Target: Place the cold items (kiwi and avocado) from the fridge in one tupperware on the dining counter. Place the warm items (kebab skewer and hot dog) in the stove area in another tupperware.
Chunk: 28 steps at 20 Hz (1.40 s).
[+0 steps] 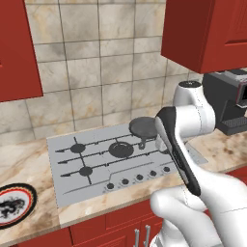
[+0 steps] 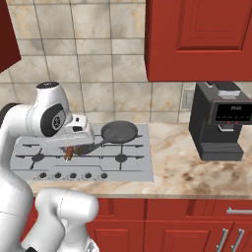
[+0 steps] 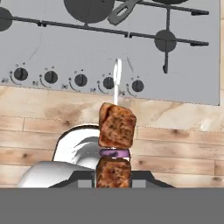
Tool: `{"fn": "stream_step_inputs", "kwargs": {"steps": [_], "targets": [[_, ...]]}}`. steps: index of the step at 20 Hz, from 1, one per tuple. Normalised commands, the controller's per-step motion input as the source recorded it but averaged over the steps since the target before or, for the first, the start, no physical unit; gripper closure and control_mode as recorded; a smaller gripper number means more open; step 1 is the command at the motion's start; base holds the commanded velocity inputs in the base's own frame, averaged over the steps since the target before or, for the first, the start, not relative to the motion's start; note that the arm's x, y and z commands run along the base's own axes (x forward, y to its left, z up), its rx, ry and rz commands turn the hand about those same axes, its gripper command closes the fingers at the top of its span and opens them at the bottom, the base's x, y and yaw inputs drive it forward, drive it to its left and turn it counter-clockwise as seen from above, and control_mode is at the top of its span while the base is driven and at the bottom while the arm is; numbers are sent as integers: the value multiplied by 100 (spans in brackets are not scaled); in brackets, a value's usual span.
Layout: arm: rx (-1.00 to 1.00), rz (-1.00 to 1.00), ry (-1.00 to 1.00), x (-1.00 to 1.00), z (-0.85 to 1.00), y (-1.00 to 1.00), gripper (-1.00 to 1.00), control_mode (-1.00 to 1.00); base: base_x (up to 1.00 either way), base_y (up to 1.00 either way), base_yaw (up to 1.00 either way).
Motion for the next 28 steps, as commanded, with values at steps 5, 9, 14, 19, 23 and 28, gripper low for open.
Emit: {"fn": "stream_step_inputs", "kwargs": {"steps": [5, 9, 14, 19, 23, 28], "targets": [[3, -40, 0, -91, 1, 0, 100, -100, 0, 0, 0], [0, -27, 0, -29, 0, -9, 100, -100, 0, 0, 0], [0, -7, 0, 0, 0, 0, 100, -100, 0, 0, 0], [0, 0, 0, 0, 0, 0, 100, -100, 0, 0, 0], [0, 0, 0, 0, 0, 0, 100, 100, -5, -1, 3], [0, 0, 0, 0, 0, 0, 100, 100, -59, 4, 10]]}}
